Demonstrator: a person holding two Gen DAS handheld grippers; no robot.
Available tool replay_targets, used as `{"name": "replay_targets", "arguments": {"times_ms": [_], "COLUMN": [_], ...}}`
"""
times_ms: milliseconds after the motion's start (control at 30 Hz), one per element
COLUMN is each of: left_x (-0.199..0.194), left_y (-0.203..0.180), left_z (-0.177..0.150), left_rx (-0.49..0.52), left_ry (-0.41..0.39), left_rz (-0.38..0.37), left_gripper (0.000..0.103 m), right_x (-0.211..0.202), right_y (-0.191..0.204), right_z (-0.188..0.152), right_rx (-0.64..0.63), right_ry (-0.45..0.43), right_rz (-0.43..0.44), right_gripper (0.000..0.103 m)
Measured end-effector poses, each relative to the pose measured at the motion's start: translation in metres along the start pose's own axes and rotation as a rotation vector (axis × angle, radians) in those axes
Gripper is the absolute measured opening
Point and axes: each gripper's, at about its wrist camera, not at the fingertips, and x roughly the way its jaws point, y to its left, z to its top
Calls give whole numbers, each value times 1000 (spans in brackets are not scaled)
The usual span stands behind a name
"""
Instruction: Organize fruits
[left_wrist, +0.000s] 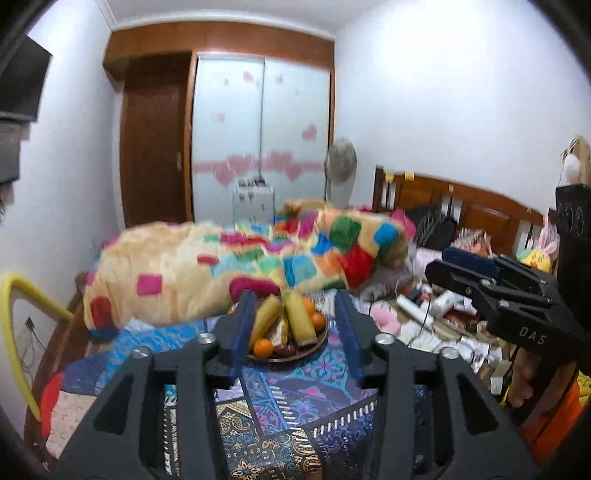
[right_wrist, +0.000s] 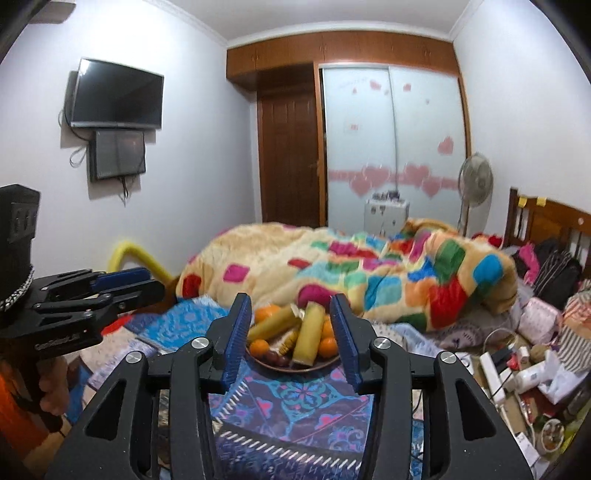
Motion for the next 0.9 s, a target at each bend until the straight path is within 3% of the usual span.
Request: {"name": "replay_targets", "arguments": {"times_ms": [100, 267, 733, 900], "left_x": [-27, -57, -77, -81], "left_y": [-4, -9, -11, -12], "left_z": [2, 0, -10, -12], "left_rx": [-2, 0, -12, -10], "left_ry": [-57, -118, -172, -186], "left_rz": [14, 40, 90, 117], "left_gripper": [52, 65, 93, 101], "right_x": [-25, -52, -73, -76], "right_y": [13, 30, 42, 45], "right_z": [4, 5, -5, -7], "right_rx": [-7, -15, -17, -18], "right_ry": [-52, -126, -192, -201], "right_rz": [-7, -39, -105, -119], "right_gripper": [47, 62, 101, 103]}}
